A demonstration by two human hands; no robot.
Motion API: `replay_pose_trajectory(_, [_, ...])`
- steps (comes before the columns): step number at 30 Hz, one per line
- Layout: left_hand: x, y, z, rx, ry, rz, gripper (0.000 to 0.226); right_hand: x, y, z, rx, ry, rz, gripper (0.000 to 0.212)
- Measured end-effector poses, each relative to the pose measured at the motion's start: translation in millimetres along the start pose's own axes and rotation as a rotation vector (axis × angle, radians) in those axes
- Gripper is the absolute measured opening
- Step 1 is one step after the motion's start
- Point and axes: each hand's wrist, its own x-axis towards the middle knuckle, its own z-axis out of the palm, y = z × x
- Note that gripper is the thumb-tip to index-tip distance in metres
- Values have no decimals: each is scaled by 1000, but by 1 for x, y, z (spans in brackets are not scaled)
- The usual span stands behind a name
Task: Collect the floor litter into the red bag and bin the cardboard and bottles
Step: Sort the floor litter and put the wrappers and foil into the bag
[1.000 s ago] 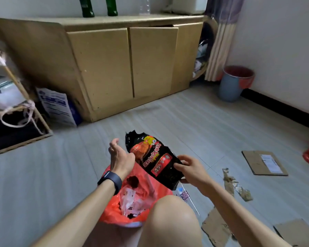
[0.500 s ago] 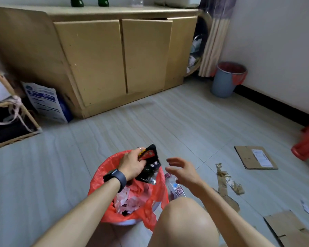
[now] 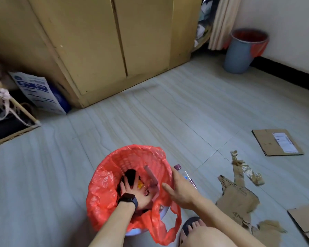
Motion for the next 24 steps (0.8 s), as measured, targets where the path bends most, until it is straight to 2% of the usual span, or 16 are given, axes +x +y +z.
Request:
replay_pose_trajectory(4, [17, 0, 17, 41, 19, -33, 63, 3, 5, 15, 132, 0, 13, 45])
replay_pose_trajectory(9, [31, -2, 30, 76, -35, -61, 71, 3, 12, 20, 185, -3, -26, 34])
replay_pose_trajectory(17, [42, -1, 32, 133, -107, -76, 80, 3, 11, 21, 248, 5, -41, 35])
replay_pose_trajectory(21, [29, -7, 17, 60, -23, -28, 76, -1, 5, 20, 220, 39, 6, 30])
replay_pose_trajectory(24, [12, -15, -5, -60, 12, 12, 70, -1, 2, 20, 151, 58, 53, 35])
